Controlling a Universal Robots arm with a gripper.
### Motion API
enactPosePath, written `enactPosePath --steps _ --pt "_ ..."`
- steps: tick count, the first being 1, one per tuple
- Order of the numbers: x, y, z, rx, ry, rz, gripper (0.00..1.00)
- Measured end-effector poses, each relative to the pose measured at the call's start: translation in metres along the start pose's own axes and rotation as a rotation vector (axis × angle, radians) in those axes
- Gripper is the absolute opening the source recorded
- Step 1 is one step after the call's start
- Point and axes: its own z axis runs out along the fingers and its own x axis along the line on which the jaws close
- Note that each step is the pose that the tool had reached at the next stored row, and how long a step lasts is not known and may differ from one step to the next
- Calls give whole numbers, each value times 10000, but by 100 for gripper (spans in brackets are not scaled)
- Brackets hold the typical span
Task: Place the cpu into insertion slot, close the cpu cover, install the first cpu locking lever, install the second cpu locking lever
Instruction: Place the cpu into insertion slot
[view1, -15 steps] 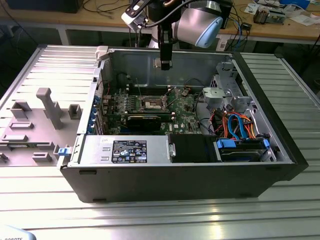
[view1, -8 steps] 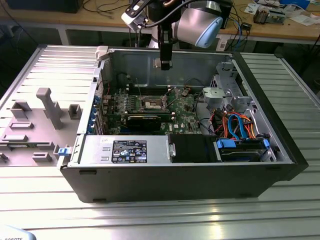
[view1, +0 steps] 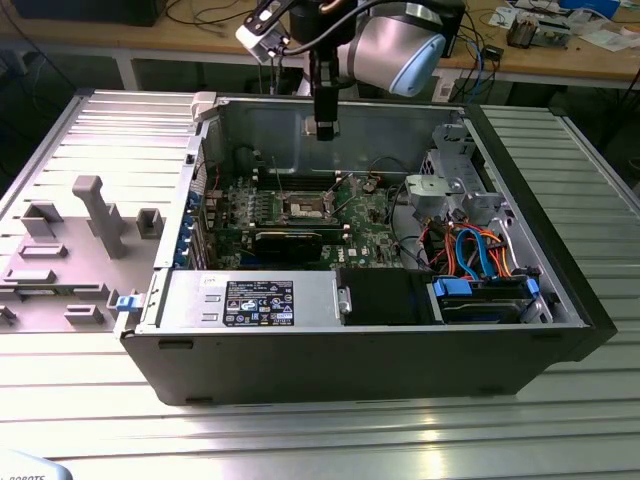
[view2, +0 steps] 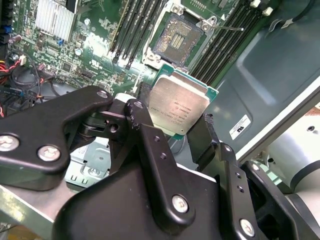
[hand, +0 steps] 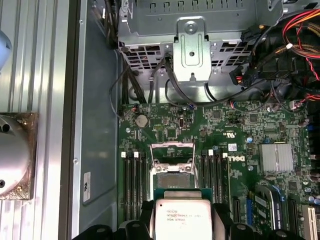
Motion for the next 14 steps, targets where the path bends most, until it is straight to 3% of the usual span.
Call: enactPosePath --steps 11,14 --pt "-1 -23 29 2 -1 22 54" --pt "2 -31 96 81 -13 57 54"
